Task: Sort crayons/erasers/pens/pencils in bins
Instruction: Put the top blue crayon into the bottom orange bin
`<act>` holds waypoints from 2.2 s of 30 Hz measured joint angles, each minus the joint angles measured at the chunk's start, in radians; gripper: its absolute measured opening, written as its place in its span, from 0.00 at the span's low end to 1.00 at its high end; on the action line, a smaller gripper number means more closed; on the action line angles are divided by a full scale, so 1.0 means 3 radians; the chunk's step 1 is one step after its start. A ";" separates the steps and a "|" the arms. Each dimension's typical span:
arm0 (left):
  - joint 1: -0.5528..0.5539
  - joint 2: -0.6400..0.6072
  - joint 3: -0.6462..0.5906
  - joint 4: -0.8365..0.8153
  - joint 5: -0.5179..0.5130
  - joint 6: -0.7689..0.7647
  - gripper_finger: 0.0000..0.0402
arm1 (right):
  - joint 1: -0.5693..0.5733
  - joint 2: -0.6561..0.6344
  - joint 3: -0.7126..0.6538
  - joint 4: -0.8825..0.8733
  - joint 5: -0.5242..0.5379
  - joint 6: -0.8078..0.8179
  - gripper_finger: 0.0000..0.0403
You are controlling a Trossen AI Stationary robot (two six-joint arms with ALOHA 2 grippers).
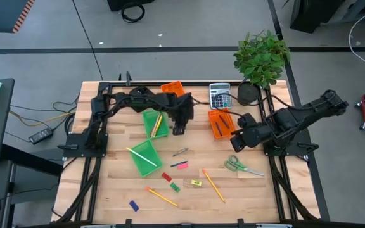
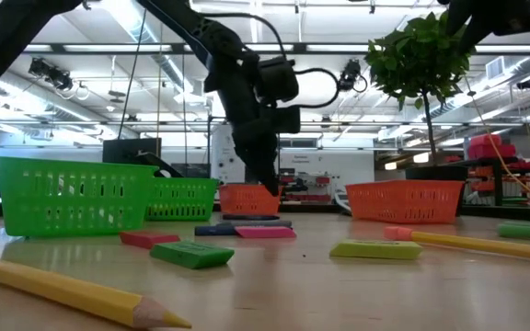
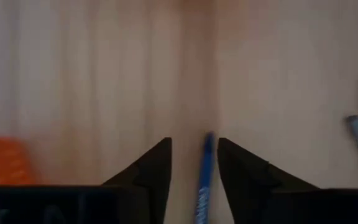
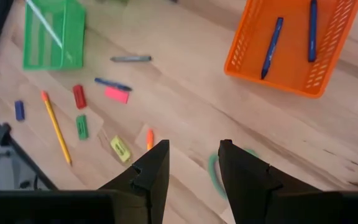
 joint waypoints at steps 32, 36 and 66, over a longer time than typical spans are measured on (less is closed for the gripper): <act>0.0125 0.0000 -0.0498 0.0027 -0.0073 0.0383 0.39 | 0.0083 -0.0001 -0.0001 -0.0198 0.0046 0.0085 0.36; 0.0125 0.0005 -0.0502 0.0080 -0.0098 0.0382 0.33 | 0.0081 -0.0011 -0.0003 -0.0204 -0.0058 0.0015 0.36; 0.0021 0.0041 -0.0420 0.0401 -0.0069 -0.0273 0.05 | 0.0081 -0.0486 -0.0004 0.0021 -0.0276 -0.0104 0.36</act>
